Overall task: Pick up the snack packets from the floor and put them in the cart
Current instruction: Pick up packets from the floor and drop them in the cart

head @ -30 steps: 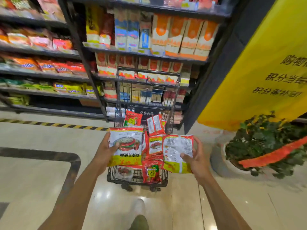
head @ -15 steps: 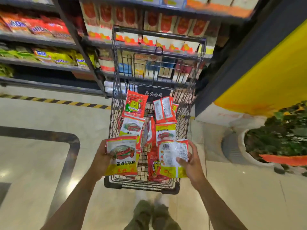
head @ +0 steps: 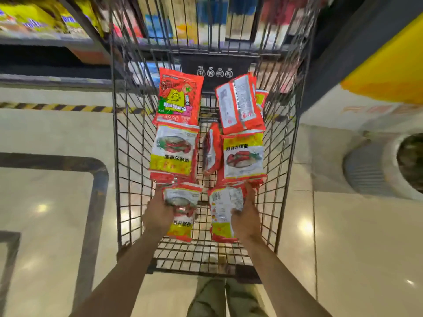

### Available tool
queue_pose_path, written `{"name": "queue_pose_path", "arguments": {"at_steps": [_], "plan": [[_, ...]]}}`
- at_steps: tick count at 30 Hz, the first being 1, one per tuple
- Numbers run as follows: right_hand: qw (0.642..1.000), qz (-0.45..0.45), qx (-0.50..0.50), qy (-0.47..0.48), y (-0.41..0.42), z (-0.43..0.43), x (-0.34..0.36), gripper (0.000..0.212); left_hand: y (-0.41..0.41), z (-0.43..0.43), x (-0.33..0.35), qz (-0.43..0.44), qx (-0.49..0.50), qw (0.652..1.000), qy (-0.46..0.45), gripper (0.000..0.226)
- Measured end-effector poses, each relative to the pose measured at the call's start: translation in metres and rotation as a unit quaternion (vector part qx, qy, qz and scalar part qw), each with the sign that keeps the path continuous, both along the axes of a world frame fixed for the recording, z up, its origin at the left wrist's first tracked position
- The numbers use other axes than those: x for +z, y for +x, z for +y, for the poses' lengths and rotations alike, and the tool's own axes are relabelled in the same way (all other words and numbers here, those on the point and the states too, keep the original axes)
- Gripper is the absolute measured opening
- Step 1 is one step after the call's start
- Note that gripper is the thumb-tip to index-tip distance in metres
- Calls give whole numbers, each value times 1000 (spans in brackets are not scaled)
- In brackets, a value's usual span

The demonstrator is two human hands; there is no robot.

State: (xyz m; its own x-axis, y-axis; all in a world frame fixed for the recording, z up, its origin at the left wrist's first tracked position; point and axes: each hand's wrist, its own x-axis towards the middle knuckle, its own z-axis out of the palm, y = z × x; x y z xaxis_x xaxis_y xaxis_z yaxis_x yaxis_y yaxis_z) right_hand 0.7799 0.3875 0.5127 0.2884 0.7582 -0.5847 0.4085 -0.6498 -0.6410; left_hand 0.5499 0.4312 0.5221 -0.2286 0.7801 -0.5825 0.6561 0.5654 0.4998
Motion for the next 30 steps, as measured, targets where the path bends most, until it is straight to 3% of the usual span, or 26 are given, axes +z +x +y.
{"name": "queue_pose_path", "arguments": {"at_steps": [3, 6, 12, 14, 17, 20, 23, 27, 30], "plan": [[996, -3, -53, -65, 0, 0, -31, 86, -7, -2, -30, 24, 1, 1000, -17, 58], [991, -66, -72, -90, -2, 5, -50, 73, -10, -3, -55, 42, 15, 998, -37, 62], [979, -123, 10, -160, -10, 4, -45, 107, -2, -8, -57, 73, 41, 996, -31, 73], [983, -124, 38, -132, -12, 4, -23, 105, 1, -14, -35, 100, 31, 994, -39, 70], [978, -156, 137, -22, -10, 9, 27, 84, 0, -24, 19, 118, -37, 992, -16, 52], [956, -194, 195, 104, 8, 18, 100, 69, -14, -30, 95, 125, -148, 978, 79, 51], [929, -230, 193, 217, 31, 33, 177, 60, -36, -25, 175, 213, -223, 930, 201, 55], [891, -282, 231, 270, 47, 42, 275, 77, -68, -27, 274, 333, -245, 882, 227, 75], [861, -335, 251, 290, 44, 42, 343, 87, -88, -30, 335, 374, -229, 861, 257, 80]]}}
